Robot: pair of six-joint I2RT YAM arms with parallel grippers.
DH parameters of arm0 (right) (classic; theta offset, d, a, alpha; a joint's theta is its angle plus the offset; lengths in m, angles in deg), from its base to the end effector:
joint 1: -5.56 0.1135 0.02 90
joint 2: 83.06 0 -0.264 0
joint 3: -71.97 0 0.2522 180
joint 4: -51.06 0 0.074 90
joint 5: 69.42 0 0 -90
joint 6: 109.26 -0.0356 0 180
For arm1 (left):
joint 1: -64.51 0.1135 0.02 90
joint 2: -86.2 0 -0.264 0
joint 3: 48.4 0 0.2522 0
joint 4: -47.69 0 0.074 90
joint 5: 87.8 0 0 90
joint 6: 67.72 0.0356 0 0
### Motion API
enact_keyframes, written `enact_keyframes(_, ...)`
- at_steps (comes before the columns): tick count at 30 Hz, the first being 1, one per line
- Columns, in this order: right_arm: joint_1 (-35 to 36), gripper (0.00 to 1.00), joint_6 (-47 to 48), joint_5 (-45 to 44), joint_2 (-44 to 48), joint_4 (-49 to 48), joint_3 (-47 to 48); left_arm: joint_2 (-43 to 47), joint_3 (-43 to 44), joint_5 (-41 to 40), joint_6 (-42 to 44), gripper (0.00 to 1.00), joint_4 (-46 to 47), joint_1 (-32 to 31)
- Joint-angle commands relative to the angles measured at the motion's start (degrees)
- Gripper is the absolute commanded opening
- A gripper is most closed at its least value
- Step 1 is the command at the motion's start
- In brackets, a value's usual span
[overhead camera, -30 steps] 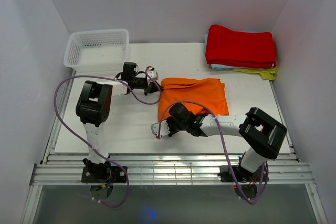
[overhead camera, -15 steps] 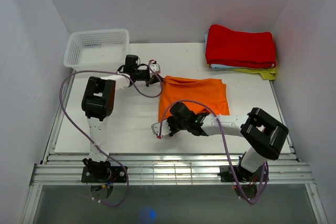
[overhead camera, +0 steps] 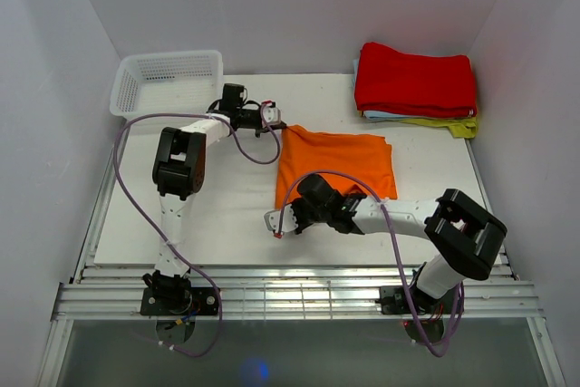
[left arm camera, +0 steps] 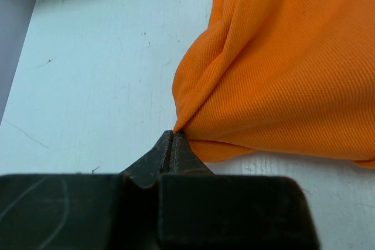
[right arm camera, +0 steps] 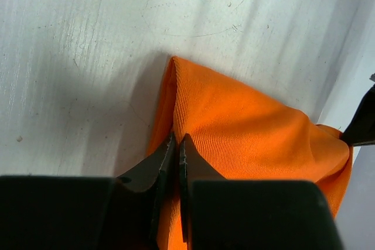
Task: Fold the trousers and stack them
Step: Fold the trousers
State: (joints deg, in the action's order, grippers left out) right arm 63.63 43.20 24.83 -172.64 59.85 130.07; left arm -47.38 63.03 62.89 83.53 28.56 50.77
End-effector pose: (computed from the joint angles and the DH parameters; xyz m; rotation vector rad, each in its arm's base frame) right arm 0.1653 0.2702 0.1750 -1.9917 1.0927 0.0439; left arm 0.4825 -0.1499 0.1493 1.5496 1.1959 -0.6687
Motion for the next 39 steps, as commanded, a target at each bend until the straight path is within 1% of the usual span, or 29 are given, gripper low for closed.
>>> enact_keyframes(1, 1.44, 0.08, -0.14, 7.26, 1.43, 8.22, -1.53, -0.18, 4.81, -6.19, 7.49, 0.07, 4.93, 1.70)
enact_keyframes(2, 1.44, 0.08, -0.49, 6.39, 1.08, 8.49, -1.19, -0.19, 4.90, -6.37, 7.39, 0.14, 4.84, 1.78)
enact_keyframes(3, 1.44, 0.13, -1.02, 5.86, 0.29, 8.84, -0.40, 0.16, 3.94, -6.37, 7.39, 0.25, 4.84, 1.78)
enact_keyframes(4, 1.44, 0.23, -1.54, 5.68, 0.02, 9.10, 0.22, 1.55, 2.89, -6.20, 6.69, 0.47, 5.71, 1.70)
enact_keyframes(5, 1.44, 0.40, -2.07, 5.07, 0.02, 9.28, 0.57, 2.52, 1.84, -6.19, 5.29, 0.59, 7.28, 1.61)
enact_keyframes(6, 1.44, 0.45, -2.51, 4.98, 0.37, 9.28, 0.75, 3.49, 0.61, -6.28, 3.28, 0.69, 9.30, 1.61)
enact_keyframes(7, 1.44, 0.50, -2.69, 4.98, 0.89, 9.11, 0.93, 5.24, -0.97, -6.63, -2.22, 0.78, 10.10, 1.70)
enact_keyframes(8, 1.44, 0.57, -3.04, 4.89, 2.29, 9.02, 1.01, 5.87, -1.07, -6.72, -4.89, 0.79, 10.20, 2.13)
enact_keyframes(10, 1.44, 0.63, -4.53, 4.72, 3.70, 9.19, 1.89, 7.01, -0.55, -5.33, -9.64, 0.79, 8.54, 2.92)
enact_keyframes(11, 1.35, 0.67, -5.23, 3.76, 4.49, 9.28, 2.33, 8.32, -0.55, -4.79, -14.71, 0.79, 8.18, 3.45)
enact_keyframes(12, 1.26, 0.67, -6.20, 3.31, 5.98, 9.71, 2.94, 9.03, -0.55, -4.44, -16.67, 0.79, 6.09, 4.15)
enact_keyframes(14, -0.48, 0.68, -9.71, 4.00, 7.66, 11.29, 6.09, 10.52, 0.67, -2.87, -18.97, 0.78, 0.56, 4.33)
enact_keyframes(15, -1.63, 0.69, -11.03, 4.97, 9.06, 13.91, 7.50, 11.66, 1.55, -1.81, -19.67, 0.76, -6.17, 4.25)
enact_keyframes(16, -2.86, 0.69, -13.56, 5.85, 9.77, 15.16, 8.74, 11.94, 2.43, -0.67, -19.77, 0.76, -9.37, 4.16)
enact_keyframes(18, -7.51, 0.72, -16.21, 8.92, 11.61, 17.27, 11.99, 11.85, 5.68, -1.35, -23.61, 0.76, -15.60, 3.46)
enact_keyframes(19, -11.44, 0.73, -18.66, 11.63, 12.14, 19.80, 12.96, 11.07, 7.52, -2.06, -24.33, 0.76, -18.60, 3.11)
enact_keyframes(20, -13.66, 0.73, -19.64, 12.70, 12.93, 20.78, 14.19, 9.93, 12.32, -1.28, -23.73, 0.75, -21.93, 2.67)
enact_keyframes(21, -15.42, 0.73, -20.70, 13.32, 13.38, 21.75, 14.55, 8.70, 14.46, -1.36, -22.51, 0.74, -27.71, 2.31)
enact_keyframes(24, -23.59, 0.74, -24.83, 16.22, 14.52, 25.09, 15.07, 4.91, 18.77, -2.33, -25.38, 0.68, -29.88, 0.91)
enact_keyframes(25, -25.78, 0.73, -25.71, 17.01, 14.61, 26.23, 15.25, 3.60, 19.22, -2.41, -25.92, 0.66, -30.31, 0.56)
enact_keyframes(26, -29.98, 0.71, -26.76, 18.50, 14.44, 28.42, 15.43, 2.98, 19.57, -2.94, -25.92, 0.63, -30.32, -0.58)
enact_keyframes(28, -34.40, 0.70, -30.28, 20.00, 13.82, 30.54, 16.04, 1.14, 20.54, -7.14, -25.57, 0.60, -30.14, -1.81)
enact_keyframes(29, -39.29, 0.70, -31.51, 22.79, 12.77, 33.07, 16.31, 0.26, 20.98, -8.20, -25.57, 0.60, -30.14, -2.60)
enact_keyframes(31, -46.15, 0.70, -34.67, 25.44, 11.54, 35.37, 17.27, -1.59, 22.90, -8.74, -26.36, 0.61, -30.14, -2.87)
enact_keyframes(35, -56.20, 0.71, -38.54, 32.12, 7.33, 38.46, 18.06, -6.77, 26.87, -8.13, -27.50, 0.60, -31.63, -3.31)
enact_keyframes(36, -57.26, 0.71, -39.07, 33.09, 6.45, 38.63, 18.15, -7.39, 27.13, -7.69, -27.68, 0.57, -31.72, -3.40)
enact_keyframes(37, -60.67, 0.71, -39.77, 33.71, 5.65, 38.63, 18.33, -7.92, 27.48, -7.34, -28.03, 0.52, -31.64, -3.31)
enact_keyframes(38, -61.66, 0.70, -39.95, 35.02, 3.99, 38.63, 18.85, -8.62, 28.71, -7.51, -29.95, 0.45, -31.46, -3.40)
enact_keyframes(39, -62.36, 0.69, -40.13, 35.56, 3.02, 38.55, 19.20, -10.19, 29.76, -7.95, -31.27, 0.29, -31.03, -3.40)
